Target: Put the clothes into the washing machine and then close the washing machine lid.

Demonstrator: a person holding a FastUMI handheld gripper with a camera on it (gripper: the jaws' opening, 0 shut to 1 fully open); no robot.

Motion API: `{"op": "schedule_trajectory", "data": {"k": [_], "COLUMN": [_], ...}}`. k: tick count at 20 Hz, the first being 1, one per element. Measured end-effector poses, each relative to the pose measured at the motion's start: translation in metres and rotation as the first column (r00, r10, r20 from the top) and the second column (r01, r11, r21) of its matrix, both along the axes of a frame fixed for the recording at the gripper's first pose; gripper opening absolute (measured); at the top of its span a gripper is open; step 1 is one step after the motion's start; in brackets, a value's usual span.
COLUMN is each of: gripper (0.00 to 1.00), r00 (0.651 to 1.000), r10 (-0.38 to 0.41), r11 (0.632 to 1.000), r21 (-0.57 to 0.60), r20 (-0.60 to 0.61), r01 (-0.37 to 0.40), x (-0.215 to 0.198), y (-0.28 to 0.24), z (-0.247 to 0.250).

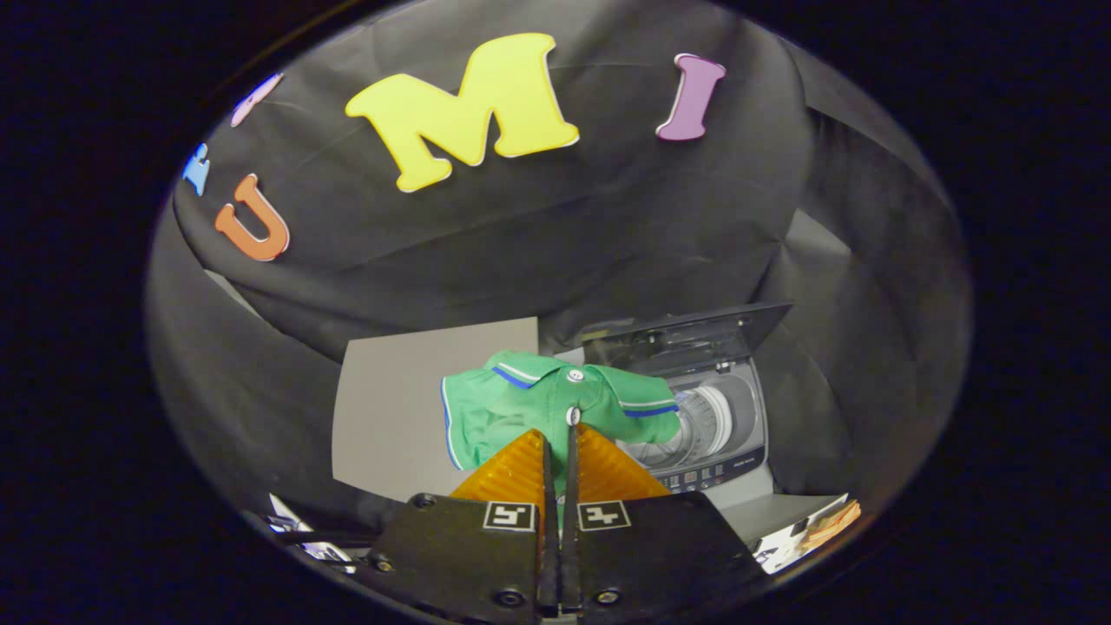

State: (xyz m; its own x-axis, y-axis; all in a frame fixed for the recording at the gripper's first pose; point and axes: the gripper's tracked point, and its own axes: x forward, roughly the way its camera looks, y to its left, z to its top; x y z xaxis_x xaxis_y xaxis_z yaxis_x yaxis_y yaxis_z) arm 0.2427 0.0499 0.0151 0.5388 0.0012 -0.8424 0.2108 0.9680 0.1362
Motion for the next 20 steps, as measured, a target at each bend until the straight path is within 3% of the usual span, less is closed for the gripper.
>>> {"op": "schedule_trajectory", "data": {"k": [5,9,20], "gripper": [0.05,0.05,0.05], "r00": [0.997,0.999,0.994], "r10": [-0.039,-0.029,0.107], "r11": [0.998,1.000,0.991], "r21": [-0.041,0.003,0.088], "r20": [0.059,0.037,-0.031], "r01": [0.042,0.029,-0.104], "x": [-0.006,-0.001,0.011], "y": [-0.049,-0.087,-0.142], "z": [0.009,-0.008,-0.079]}}
